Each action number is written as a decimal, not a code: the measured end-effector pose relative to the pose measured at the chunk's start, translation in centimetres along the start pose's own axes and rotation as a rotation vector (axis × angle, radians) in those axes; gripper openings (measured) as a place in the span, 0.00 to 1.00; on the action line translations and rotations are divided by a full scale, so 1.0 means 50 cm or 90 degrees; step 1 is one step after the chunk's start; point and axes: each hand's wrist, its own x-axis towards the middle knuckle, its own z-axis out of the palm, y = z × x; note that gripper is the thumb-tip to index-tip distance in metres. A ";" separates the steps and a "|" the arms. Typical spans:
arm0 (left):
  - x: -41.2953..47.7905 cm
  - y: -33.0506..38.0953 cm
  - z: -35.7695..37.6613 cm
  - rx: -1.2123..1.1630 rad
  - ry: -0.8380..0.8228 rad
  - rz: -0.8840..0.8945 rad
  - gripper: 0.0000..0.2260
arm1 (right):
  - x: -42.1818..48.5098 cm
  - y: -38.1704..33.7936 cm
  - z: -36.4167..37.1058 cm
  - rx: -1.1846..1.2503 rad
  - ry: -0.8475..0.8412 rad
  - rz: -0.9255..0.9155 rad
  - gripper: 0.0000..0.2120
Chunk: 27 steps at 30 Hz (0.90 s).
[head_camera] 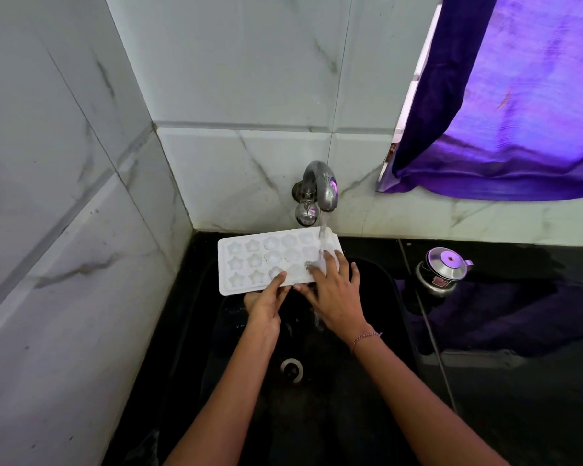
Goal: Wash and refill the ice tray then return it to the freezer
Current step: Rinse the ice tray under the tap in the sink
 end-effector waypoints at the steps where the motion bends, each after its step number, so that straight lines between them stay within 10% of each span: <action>1: -0.001 0.004 -0.001 -0.003 0.002 0.006 0.20 | -0.002 0.002 0.001 -0.007 -0.005 -0.011 0.29; 17: 0.008 -0.013 -0.019 0.066 0.007 0.047 0.16 | -0.025 0.001 0.026 -0.053 -0.085 -0.027 0.29; 27: 0.026 -0.032 -0.065 0.657 0.007 0.301 0.13 | -0.050 0.001 0.066 -0.030 -0.158 -0.021 0.27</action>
